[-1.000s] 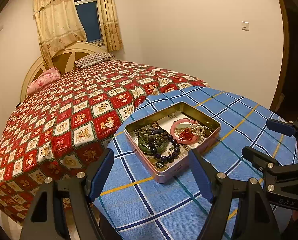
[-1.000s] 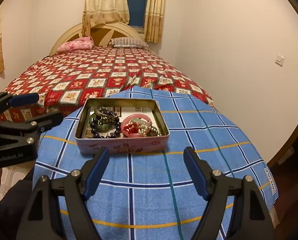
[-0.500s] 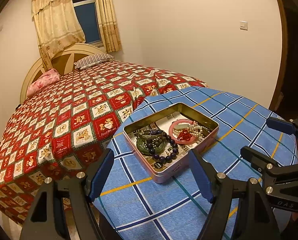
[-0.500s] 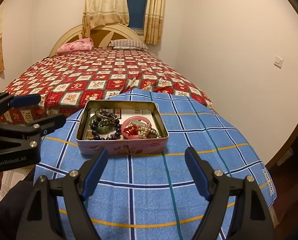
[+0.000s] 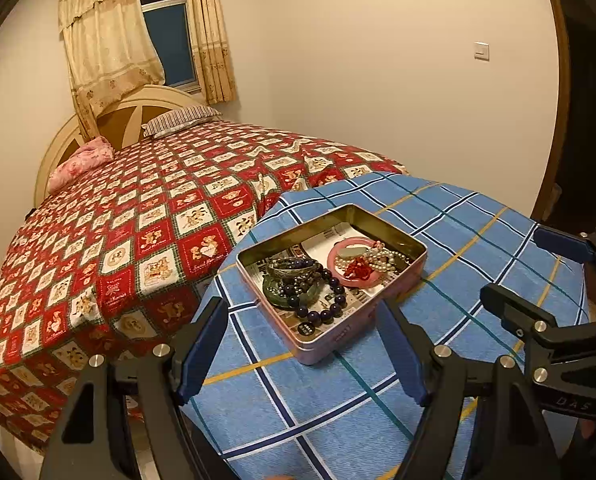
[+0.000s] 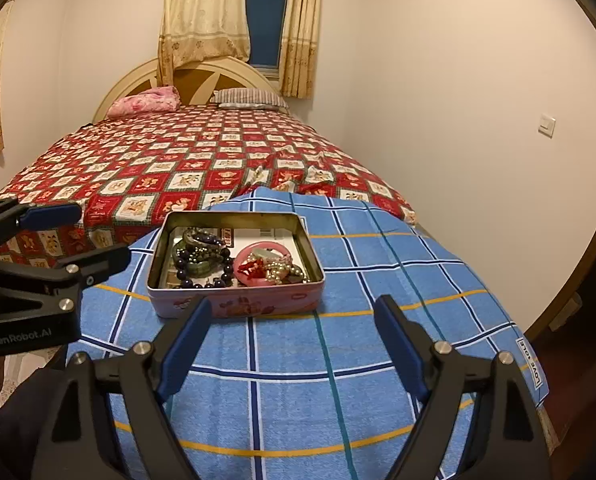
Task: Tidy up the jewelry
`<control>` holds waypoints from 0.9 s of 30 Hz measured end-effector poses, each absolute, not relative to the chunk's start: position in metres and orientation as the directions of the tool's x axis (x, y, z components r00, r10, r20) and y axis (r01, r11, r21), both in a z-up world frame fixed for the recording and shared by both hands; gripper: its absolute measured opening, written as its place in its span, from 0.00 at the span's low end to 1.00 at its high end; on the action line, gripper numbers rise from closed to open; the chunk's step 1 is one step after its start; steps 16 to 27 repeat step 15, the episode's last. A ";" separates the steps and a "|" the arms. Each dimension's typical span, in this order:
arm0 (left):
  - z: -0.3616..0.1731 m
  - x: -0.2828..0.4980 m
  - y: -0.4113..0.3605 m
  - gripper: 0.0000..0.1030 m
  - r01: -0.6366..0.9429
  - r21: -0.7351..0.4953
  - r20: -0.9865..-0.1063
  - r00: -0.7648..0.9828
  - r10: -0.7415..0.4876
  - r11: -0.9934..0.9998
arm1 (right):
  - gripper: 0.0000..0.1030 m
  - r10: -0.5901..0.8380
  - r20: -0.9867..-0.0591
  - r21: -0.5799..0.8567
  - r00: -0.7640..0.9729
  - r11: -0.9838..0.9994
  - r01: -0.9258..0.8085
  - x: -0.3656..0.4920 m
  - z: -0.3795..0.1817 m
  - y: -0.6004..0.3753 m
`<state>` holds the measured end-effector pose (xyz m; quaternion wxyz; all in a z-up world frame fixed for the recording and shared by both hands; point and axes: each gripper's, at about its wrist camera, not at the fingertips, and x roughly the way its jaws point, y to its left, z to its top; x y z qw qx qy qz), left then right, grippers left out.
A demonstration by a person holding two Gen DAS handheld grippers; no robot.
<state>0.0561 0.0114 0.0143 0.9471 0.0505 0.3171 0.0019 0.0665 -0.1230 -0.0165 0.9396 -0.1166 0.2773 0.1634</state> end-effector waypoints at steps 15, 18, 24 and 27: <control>0.011 0.053 0.004 0.74 0.046 0.127 -0.577 0.816 0.036 0.991 | 0.83 0.237 -0.568 -0.131 0.788 0.920 -0.371 0.065 -0.020 -0.123; 0.011 0.053 0.004 0.74 0.046 0.127 -0.577 0.816 0.036 0.991 | 0.83 0.237 -0.568 -0.131 0.788 0.920 -0.371 0.065 -0.020 -0.123; 0.011 0.053 0.004 0.74 0.046 0.127 -0.577 0.816 0.036 0.991 | 0.83 0.237 -0.568 -0.131 0.788 0.920 -0.371 0.065 -0.020 -0.123; 0.011 0.053 0.004 0.74 0.046 0.127 -0.577 0.816 0.036 0.991 | 0.83 0.237 -0.568 -0.131 0.788 0.920 -0.371 0.065 -0.020 -0.123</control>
